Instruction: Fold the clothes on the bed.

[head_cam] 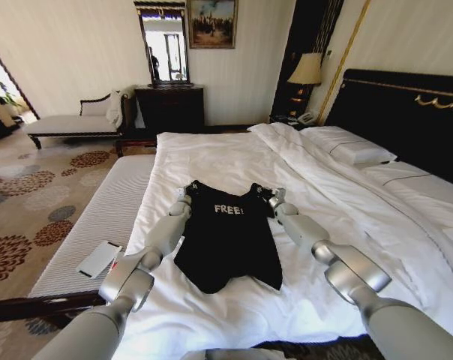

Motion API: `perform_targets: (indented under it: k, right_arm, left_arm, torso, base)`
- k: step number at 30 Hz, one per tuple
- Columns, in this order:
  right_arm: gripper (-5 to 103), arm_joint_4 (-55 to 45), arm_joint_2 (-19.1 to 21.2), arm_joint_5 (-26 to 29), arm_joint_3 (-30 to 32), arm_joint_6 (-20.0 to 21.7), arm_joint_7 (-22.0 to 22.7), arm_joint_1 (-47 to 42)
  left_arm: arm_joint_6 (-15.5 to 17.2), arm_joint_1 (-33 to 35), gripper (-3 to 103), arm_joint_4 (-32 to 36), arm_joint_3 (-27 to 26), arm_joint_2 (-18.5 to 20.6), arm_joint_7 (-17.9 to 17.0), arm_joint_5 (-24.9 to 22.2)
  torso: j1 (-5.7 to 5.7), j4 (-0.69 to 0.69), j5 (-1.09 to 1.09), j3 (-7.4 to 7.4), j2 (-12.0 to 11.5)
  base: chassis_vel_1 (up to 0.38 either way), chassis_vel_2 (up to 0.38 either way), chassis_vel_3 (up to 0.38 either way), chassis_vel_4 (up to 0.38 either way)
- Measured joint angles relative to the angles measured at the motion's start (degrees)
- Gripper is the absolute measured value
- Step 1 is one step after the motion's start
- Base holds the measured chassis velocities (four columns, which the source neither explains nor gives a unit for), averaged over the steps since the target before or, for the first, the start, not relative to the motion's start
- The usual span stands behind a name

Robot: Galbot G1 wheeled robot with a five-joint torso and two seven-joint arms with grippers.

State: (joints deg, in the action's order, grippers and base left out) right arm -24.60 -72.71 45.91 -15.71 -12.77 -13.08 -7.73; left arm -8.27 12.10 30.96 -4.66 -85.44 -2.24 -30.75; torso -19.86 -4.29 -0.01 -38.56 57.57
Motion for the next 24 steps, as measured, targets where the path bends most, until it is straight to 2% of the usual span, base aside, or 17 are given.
perform_targets:
  k: [7,16,18,24]
  right_arm:
    - [0,5.80,-3.02,-3.40,3.02,0.02,2.03,2.06]
    - [0,7.15,-3.35,-5.25,4.74,0.69,4.24,2.34]
    - [0,7.15,-3.67,-5.26,6.05,0.93,5.90,2.40]
    - [-2,7.47,-4.03,-5.52,6.41,2.23,6.75,2.53]
  left_arm:
    - [-1.13,-3.78,0,-6.34,-4.19,-2.44,0.41,1.68]
    - [-0.51,-3.46,0,-7.12,-7.16,-2.30,-0.25,2.34]
    - [0.31,-3.38,0,-6.96,-7.86,-2.28,-0.67,2.23]
    - [2.26,-3.11,0,-7.25,-7.34,-2.49,-1.18,2.84]
  torso:
    - [0.00,-0.05,0.01,0.00,0.00]
    - [0.00,-0.02,0.01,0.00,0.00]
    - [0.00,-0.03,0.01,0.01,0.00]
    - [0.00,-0.02,0.01,0.00,0.00]
  base:
    - [0.000,0.000,0.000,0.000]
    - [0.000,0.000,0.000,0.000]
    - [0.000,0.000,0.000,0.000]
    - [0.000,0.000,0.000,0.000]
